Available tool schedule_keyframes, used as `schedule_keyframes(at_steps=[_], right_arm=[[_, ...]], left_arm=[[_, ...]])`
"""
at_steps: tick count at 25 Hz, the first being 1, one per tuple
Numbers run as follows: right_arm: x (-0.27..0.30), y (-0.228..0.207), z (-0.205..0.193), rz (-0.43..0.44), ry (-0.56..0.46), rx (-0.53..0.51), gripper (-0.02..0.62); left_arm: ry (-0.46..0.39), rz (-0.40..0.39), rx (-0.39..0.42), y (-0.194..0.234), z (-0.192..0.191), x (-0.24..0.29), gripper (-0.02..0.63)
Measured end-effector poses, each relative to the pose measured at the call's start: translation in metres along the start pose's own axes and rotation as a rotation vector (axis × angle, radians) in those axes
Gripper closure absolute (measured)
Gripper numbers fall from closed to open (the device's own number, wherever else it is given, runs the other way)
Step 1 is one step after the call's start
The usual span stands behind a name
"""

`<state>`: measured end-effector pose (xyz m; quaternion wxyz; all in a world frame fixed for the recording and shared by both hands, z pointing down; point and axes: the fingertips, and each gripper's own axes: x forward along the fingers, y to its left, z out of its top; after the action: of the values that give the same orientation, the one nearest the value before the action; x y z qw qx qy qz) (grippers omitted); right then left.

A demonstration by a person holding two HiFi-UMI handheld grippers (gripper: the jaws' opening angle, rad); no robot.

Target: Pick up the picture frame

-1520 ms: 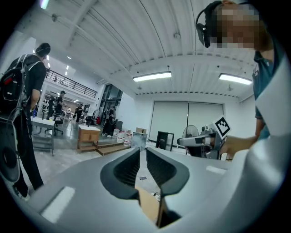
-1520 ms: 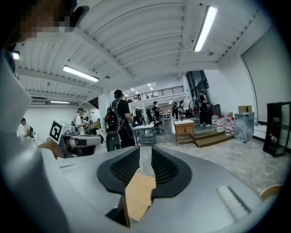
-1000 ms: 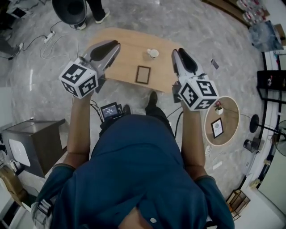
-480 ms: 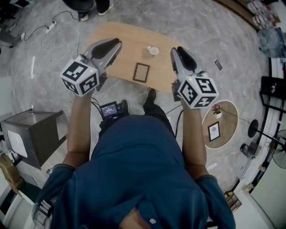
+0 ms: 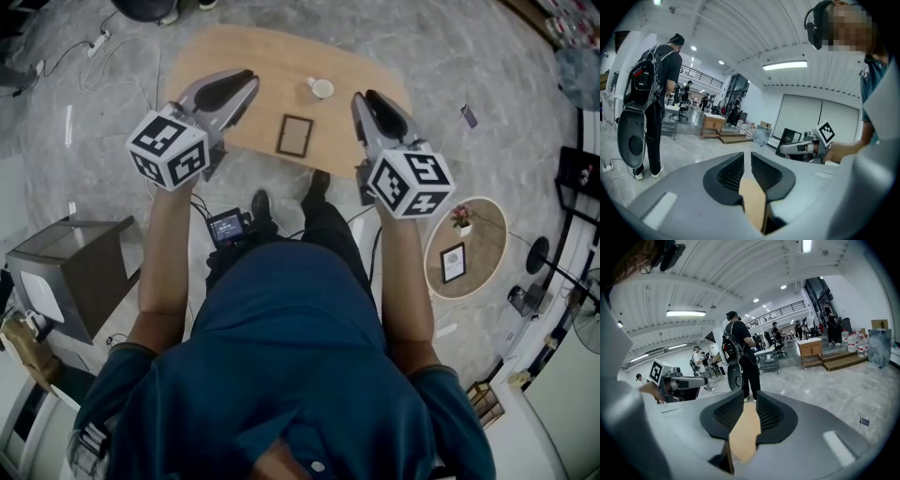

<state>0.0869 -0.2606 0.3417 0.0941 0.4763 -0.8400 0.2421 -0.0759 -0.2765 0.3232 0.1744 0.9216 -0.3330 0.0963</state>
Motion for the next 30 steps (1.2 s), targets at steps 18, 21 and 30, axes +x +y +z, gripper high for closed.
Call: schedule_keyframes(at_steps=[18,21,30], right_arm=[[0.1,-0.077,-0.158,-0.041,0.259,0.16,0.529],[0.117,-0.088,-0.191,-0.043,0.304,0.191,0.529],[0.17,-0.114,-0.293,-0.05,0.447,0.254,0.529]], left_arm=[[0.282,-0.032,-0.217,0.071,-0.179,0.106,0.548],[0.34,-0.019,-0.252,0.083,-0.219,0.117,0.545],[0.469,0.021,-0.356,0.118,-0.326,0.14,0.531]])
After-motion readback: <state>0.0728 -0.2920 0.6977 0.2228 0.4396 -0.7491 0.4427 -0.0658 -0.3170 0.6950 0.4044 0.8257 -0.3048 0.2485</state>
